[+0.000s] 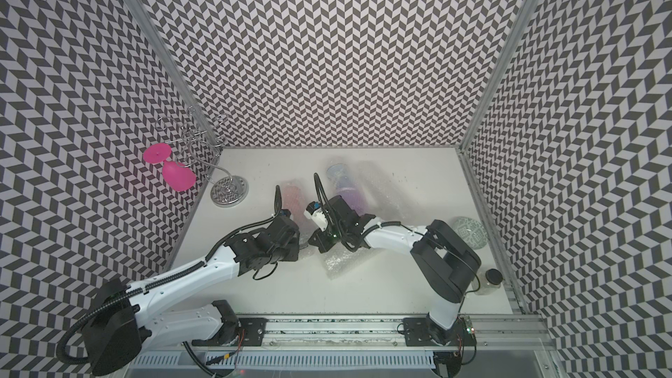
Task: Unwrap the vase from the bubble wrap
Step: Unwrap the bubble wrap at the center of the board.
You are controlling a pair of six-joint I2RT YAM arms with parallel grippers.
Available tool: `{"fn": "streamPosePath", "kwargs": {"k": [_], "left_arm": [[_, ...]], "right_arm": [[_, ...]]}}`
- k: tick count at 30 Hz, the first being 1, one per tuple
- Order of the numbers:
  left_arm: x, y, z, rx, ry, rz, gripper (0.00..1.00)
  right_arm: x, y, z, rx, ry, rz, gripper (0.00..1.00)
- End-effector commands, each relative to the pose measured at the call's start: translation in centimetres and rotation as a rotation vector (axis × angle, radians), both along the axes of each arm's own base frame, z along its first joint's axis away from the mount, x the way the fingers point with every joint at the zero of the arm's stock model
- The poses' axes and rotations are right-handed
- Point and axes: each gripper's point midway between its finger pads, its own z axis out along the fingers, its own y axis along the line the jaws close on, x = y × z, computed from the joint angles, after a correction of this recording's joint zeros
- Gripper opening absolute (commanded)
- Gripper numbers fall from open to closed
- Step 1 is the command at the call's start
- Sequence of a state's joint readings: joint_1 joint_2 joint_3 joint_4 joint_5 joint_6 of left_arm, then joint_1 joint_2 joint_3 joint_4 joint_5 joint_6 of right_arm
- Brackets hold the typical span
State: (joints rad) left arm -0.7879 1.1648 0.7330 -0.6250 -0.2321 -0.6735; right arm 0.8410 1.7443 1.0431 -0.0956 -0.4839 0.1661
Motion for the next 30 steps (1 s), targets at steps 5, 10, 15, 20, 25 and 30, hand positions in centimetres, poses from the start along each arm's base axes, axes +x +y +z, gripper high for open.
{"fn": "streamPosePath", "kwargs": {"k": [5,10,15,20,25,30], "left_arm": [[0.5,-0.1,0.0,-0.001,-0.032,0.010,0.08],[0.5,-0.3,0.9,-0.035,-0.055,0.001,0.01],[0.4,-0.2,2.8,-0.088,-0.102,0.003,0.00],[0.3,-0.1,3.8,-0.122,-0.124,0.014,0.00],[0.3,0.7,3.6,-0.133,-0.120,0.048,0.00],[0.2,1.5,3.7,-0.155,-0.121,0.074,0.00]], "right_arm": [[-0.4,1.4,4.1,0.118,-0.068,0.059,0.00],[-0.3,1.3,3.8,0.106,-0.068,0.048,0.00],[0.7,0.6,2.2,0.015,-0.068,0.001,0.00],[1.3,0.0,1.1,-0.043,-0.072,-0.035,0.00],[1.5,-0.4,0.8,-0.064,-0.080,-0.048,0.00],[1.4,-0.5,1.2,-0.056,-0.087,-0.048,0.00]]}}
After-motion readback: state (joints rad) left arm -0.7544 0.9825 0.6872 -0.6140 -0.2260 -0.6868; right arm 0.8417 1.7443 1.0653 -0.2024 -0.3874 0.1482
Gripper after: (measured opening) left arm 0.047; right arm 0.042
